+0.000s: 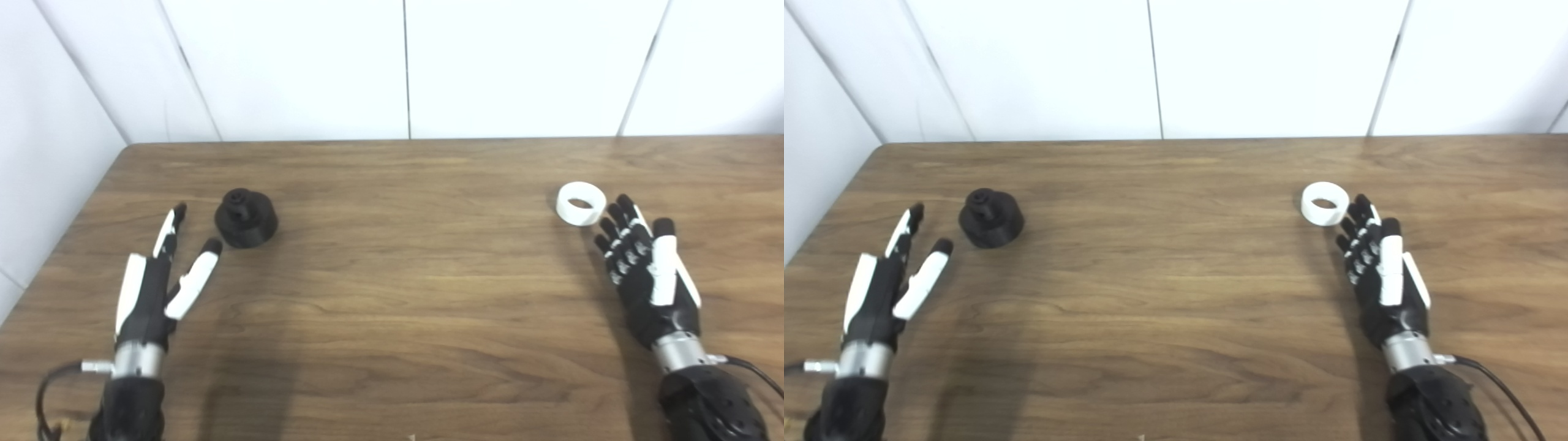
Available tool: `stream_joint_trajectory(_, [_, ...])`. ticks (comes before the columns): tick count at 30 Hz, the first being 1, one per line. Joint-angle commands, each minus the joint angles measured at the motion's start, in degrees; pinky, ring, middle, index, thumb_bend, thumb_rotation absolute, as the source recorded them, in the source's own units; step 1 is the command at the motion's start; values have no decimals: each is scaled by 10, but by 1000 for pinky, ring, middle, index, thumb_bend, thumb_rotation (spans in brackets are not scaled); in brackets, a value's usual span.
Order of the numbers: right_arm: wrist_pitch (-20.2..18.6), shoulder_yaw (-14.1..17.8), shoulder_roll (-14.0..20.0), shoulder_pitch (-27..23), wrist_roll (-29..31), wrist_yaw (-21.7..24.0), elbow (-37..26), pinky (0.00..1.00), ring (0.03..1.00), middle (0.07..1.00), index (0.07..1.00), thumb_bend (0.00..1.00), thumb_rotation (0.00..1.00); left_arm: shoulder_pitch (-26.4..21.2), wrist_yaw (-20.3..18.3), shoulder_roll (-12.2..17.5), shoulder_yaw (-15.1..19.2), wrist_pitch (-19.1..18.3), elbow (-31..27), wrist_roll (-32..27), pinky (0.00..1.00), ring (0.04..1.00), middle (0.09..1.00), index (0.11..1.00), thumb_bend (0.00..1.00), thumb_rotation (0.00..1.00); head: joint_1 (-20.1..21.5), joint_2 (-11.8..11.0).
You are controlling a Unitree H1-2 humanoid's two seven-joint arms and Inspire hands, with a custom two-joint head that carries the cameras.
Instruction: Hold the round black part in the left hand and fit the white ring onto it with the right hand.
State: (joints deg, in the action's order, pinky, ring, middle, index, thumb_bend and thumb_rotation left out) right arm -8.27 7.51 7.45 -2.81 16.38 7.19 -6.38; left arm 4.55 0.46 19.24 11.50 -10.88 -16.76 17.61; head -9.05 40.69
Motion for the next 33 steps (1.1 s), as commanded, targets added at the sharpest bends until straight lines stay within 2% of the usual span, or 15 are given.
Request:
stream_joint_trajectory(1, [13, 4, 7, -21, 10, 9, -9, 1000, 1000, 1000, 982, 641, 1000, -41, 11, 31, 1, 3, 20, 32, 996, 1000, 1000, 942, 755, 531, -2, 1])
stream_joint_trajectory(3, [12, 4, 9, -21, 13, 11, -8, 1000, 1000, 1000, 980, 638, 1000, -56, 17, 42, 1, 11, 44, 42, 990, 1000, 1000, 923, 819, 446, -2, 1])
stream_joint_trajectory(5, [10, 4, 9, -22, 15, 11, -7, 1000, 1000, 1000, 983, 647, 1000, -71, 11, 61, -7, 4, 66, 63, 985, 1000, 1000, 919, 872, 408, -2, 1])
stream_joint_trajectory(11, [6, 1, 11, -21, 10, 6, -13, 1000, 1000, 1000, 983, 646, 1000, -108, -22, 113, -38, -22, 117, 103, 971, 1000, 993, 910, 985, 392, 7, 2])
stream_joint_trajectory(15, [8, 1, 13, -23, 8, 5, -13, 1000, 1000, 1000, 983, 653, 1000, -130, -56, 137, -58, -49, 135, 110, 980, 1000, 986, 891, 1000, 360, 11, 1])
stream_joint_trajectory(18, [7, 0, 14, -24, 5, 4, -15, 1000, 1000, 1000, 985, 656, 1000, -150, -78, 152, -74, -51, 161, 107, 983, 1000, 978, 863, 1000, 332, 13, 1])
stream_joint_trajectory(23, [7, -2, 15, -26, 3, 5, -15, 1000, 1000, 1000, 987, 664, 1000, -173, -88, 161, -89, -52, 194, 107, 962, 1000, 962, 844, 1000, 310, 13, -1])
stream_joint_trajectory(33, [5, -2, 14, -24, 3, 3, -19, 1000, 1000, 1000, 988, 669, 1000, -211, -93, 161, -109, -44, 253, 101, 957, 1000, 963, 854, 1000, 362, 20, -3])
